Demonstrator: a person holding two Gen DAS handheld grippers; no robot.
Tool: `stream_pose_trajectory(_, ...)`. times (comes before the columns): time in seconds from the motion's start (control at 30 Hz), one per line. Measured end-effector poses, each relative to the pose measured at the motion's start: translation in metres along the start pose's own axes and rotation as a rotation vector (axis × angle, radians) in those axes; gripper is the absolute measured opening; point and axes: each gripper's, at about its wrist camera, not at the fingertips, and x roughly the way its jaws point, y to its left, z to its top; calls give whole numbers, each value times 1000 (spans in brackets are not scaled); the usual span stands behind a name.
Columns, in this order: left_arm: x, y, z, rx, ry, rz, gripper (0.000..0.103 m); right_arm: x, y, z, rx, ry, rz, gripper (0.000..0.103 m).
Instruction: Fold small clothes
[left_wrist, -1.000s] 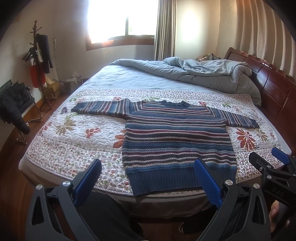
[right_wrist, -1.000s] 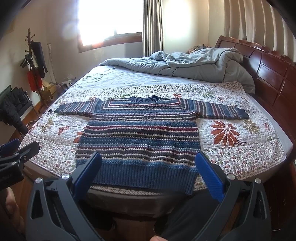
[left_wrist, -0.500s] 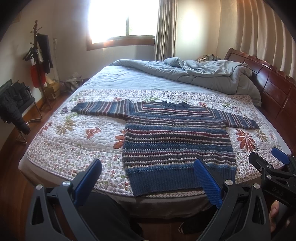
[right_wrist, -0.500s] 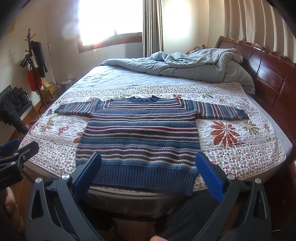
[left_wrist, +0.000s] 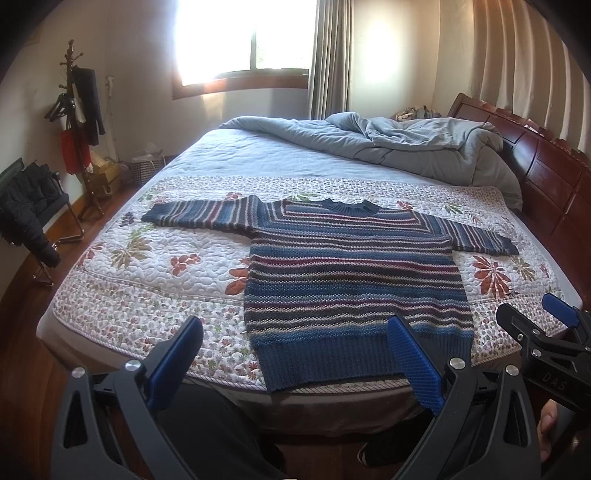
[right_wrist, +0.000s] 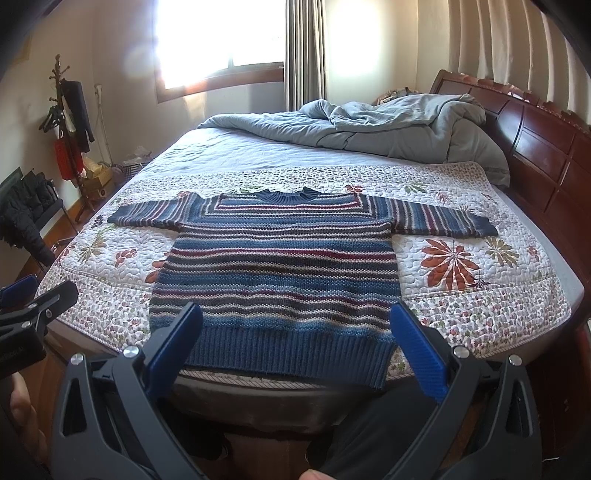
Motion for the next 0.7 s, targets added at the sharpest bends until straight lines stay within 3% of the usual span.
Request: stream_pose_trajectory(0.7,15,-4,0,4,17,7,99,16,0,-1,2,27,5,101)
